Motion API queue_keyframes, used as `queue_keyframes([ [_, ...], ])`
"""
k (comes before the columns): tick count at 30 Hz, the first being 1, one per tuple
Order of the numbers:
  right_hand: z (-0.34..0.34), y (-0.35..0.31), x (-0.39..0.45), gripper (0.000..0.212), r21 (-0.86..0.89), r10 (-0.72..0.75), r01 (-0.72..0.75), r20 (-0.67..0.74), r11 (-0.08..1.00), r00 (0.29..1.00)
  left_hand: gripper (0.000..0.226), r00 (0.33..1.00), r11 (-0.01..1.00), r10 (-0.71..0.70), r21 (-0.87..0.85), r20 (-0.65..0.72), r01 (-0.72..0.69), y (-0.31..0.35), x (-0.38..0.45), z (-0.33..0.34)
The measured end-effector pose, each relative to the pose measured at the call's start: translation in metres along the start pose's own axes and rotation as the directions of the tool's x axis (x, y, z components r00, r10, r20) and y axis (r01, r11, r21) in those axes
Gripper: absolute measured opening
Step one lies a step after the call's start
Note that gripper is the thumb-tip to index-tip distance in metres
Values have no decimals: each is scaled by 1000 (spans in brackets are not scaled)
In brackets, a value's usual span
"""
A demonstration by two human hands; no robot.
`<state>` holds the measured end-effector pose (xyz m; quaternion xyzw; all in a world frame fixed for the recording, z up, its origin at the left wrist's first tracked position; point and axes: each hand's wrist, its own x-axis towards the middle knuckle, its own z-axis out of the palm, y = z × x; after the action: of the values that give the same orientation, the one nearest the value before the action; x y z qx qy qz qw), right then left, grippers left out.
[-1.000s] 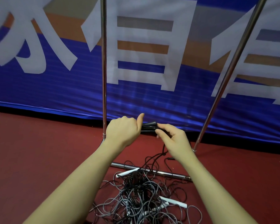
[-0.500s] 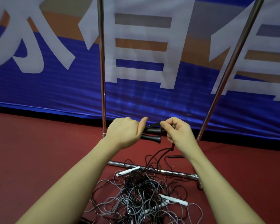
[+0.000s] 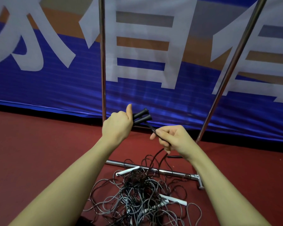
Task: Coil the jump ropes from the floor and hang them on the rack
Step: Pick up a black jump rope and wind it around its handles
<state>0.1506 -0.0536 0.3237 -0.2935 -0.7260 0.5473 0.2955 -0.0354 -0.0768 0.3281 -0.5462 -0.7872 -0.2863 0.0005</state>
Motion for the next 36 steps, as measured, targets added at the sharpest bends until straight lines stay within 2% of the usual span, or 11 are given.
queue_keyframes([
  [3,-2,-5,-3,22,-104,-79,75,-39,992,996,60,1000,996,-1,84,-5,1,-10,3,6],
  [5,-2,-8,-2,21,-167,-128,114,-80,979,989,62,999,990,45,136,23,-48,-11,3,9],
  [9,-1,-11,3,29,-203,-164,116,-237,972,958,55,971,951,196,216,137,-222,-7,-2,12],
  [13,-4,-6,9,34,-221,-183,102,-386,970,904,51,914,896,343,215,216,-388,0,-12,12],
  [20,-13,6,17,35,-28,-104,102,-422,994,901,48,825,820,519,141,224,-555,4,-17,3],
  [23,-14,10,17,41,24,-85,102,-389,994,917,58,753,739,642,144,146,-658,0,-17,-4],
  [25,-12,10,17,42,47,-78,103,-376,994,923,55,714,694,694,178,92,-698,-1,-17,-8],
  [27,-10,9,16,38,71,-72,107,-385,992,920,45,734,713,676,197,57,-673,0,-19,-12],
  [32,1,9,16,32,151,-32,100,-395,983,918,38,804,821,570,105,-168,-561,8,-22,-11],
  [33,3,9,16,31,183,-12,91,-395,979,919,40,835,852,521,48,-177,-522,13,-23,-12],
  [36,13,5,15,34,257,9,73,-307,964,952,50,956,946,239,-182,-168,-268,22,-20,-15],
])
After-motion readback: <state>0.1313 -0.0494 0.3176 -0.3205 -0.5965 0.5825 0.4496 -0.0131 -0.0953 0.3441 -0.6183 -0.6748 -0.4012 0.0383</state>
